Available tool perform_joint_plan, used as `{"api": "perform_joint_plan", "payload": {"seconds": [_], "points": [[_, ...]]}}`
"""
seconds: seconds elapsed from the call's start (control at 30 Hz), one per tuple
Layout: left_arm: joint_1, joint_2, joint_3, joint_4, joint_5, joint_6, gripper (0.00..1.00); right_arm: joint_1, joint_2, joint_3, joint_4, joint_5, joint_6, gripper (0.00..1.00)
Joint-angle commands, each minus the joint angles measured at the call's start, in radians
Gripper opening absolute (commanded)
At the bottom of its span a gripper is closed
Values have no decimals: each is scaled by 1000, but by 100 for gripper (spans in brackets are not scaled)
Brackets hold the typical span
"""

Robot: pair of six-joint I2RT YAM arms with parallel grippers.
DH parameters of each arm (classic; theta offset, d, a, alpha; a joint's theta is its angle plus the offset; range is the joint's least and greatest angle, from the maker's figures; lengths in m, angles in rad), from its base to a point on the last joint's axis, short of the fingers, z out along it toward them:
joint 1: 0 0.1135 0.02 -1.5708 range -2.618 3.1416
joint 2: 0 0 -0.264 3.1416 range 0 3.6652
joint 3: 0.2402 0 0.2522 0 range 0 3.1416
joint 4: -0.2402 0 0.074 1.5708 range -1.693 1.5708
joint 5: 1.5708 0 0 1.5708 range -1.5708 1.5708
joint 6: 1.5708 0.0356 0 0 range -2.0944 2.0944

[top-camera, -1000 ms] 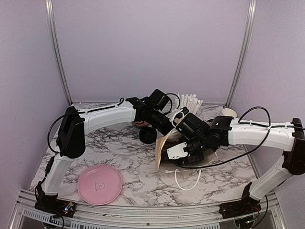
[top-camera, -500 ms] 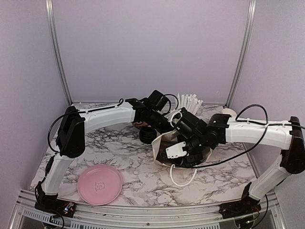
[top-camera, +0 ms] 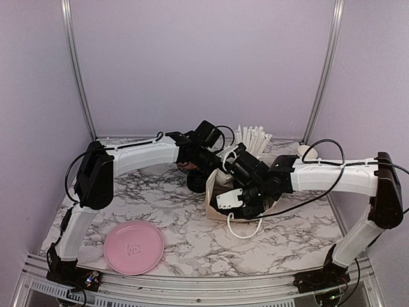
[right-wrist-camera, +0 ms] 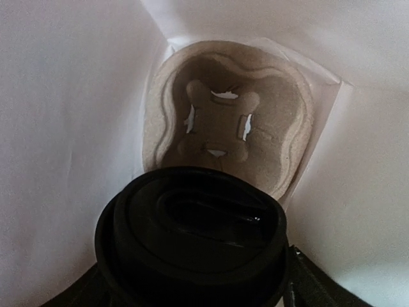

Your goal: Pack the takeout coffee

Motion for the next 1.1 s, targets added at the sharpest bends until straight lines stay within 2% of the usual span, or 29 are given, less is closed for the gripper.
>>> {"api": "perform_joint_plan", "payload": {"seconds": [0.0,0.17,0.37,0.5,0.87,0.97,1.07], "points": [[-48,-37,-28,-60,88,13,55,-31,51,32,37,-3,47,73],[-37,-52,-37,-60,57,1,58,-31,39,135,-83,-103,49,65],[12,-104,-53,-60,21,-16,61,-34,38,325,-314,-403,13,59],[48,-150,-84,-62,-11,-13,64,-42,40,407,-391,-528,-14,55],[148,-335,-212,-82,-145,2,72,-153,126,672,-602,-886,-104,51],[175,-395,-252,-99,-195,13,74,-156,149,684,-628,-914,-117,49],[184,-478,-320,-107,-260,37,75,-158,164,643,-568,-872,-71,47]]}}
